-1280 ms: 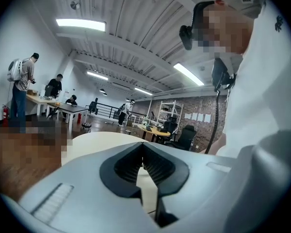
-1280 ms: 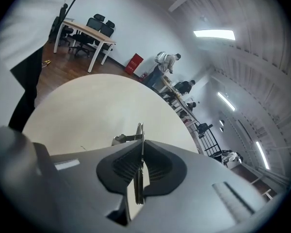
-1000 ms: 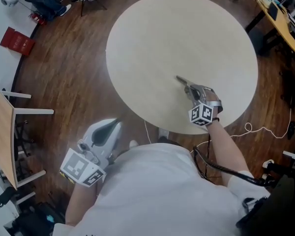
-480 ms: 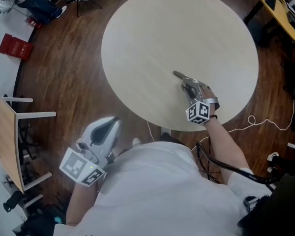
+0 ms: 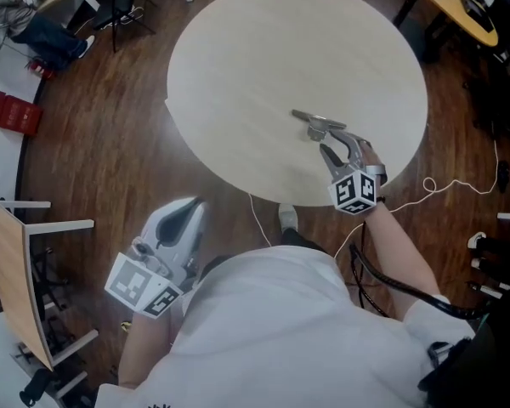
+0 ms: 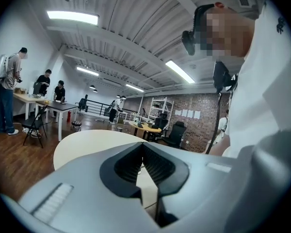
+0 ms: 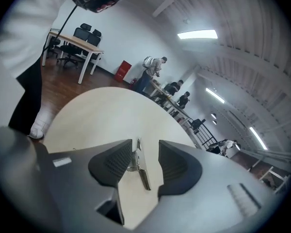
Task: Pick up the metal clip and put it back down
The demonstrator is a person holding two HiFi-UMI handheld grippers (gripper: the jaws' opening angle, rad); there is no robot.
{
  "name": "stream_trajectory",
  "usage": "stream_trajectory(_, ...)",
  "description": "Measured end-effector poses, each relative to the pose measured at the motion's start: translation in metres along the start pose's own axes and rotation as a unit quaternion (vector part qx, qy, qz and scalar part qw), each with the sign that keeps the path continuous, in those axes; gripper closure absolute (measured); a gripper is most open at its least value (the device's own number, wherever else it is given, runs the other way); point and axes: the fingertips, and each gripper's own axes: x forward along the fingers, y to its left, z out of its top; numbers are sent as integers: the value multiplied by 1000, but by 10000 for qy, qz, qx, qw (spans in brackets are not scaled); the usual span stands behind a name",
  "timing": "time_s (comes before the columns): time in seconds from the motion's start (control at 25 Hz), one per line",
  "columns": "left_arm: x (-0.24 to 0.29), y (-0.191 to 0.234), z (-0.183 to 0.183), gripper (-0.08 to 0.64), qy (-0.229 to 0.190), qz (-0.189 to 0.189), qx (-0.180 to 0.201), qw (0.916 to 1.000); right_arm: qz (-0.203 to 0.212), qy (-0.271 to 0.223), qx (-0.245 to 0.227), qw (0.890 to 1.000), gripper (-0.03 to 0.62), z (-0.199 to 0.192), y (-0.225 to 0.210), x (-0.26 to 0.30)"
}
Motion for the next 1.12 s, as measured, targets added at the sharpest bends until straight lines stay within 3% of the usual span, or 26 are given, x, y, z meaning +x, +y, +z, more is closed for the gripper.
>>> stream_trajectory(0.16,-27,-4,-5,561,-133,-575,127,9982,-545,-3,432,9976,433,36,10,-69)
stream_trajectory(0.32,-64,-11,-14,561,-110,-1104,204,9936,-969,0,1192,9881,433,76,48,-154)
stream_trajectory(0.6,-104,-42,-45,561,-12,-1661,53,9861,-1223,152,2298,9654,435,117,134,-297)
stream_trajectory(0.88,-126,-87,-76,561,26,-1966,255,9802,-1672,-30,2628,9503,442,126,153,-375)
stream_trajectory(1.12,-145,-142,-98,561,75,-2108,389,9767,-1733,-348,2845,9422,451,128,189,-426)
